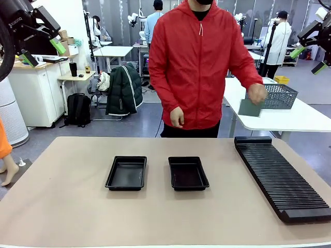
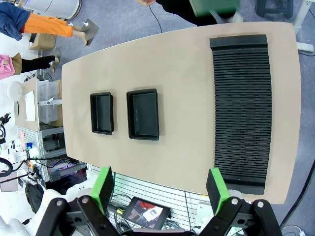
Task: Inspect and transfer BCBs to ESD trays.
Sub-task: Pick up the Blank PCB from the PCB Rack and place it in the left ESD tray.
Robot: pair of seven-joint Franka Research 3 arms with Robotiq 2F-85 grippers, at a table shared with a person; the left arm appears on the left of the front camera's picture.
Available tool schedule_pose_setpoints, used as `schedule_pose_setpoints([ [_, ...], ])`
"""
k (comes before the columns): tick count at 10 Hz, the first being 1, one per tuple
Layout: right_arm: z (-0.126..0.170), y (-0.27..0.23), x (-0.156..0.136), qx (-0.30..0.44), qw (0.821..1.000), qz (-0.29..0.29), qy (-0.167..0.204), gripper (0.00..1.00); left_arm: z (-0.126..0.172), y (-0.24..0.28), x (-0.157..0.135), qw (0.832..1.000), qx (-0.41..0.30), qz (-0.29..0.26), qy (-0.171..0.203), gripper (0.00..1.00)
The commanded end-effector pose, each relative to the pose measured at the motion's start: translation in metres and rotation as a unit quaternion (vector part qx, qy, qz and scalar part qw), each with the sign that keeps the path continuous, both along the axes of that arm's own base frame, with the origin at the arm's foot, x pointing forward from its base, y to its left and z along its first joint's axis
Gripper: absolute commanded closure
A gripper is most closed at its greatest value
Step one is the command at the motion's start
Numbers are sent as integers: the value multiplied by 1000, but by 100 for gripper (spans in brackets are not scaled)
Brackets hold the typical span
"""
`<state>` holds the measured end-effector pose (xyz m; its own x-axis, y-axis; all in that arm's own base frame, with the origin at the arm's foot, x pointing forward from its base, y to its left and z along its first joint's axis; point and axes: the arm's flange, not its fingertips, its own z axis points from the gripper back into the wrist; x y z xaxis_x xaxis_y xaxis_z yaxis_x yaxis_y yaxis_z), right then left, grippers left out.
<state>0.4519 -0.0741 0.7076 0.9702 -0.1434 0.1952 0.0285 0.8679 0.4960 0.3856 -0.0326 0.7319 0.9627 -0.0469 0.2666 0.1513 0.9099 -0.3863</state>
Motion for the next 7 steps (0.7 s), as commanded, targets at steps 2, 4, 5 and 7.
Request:
schedule_pose_setpoints([
  [2,1,0,-1,2,1000,-1,-1,0,1,0,0,1000,0,0,-2,0],
  [4,1,0,-1,2,1000,-1,-1,0,1,0,0,1000,0,0,-2,0],
  [5,1,0,-1,2,1000,-1,-1,0,1,0,0,1000,0,0,-2,0],
  [7,1,0,-1,2,1000,-1,-1,0,1,0,0,1000,0,0,-2,0],
])
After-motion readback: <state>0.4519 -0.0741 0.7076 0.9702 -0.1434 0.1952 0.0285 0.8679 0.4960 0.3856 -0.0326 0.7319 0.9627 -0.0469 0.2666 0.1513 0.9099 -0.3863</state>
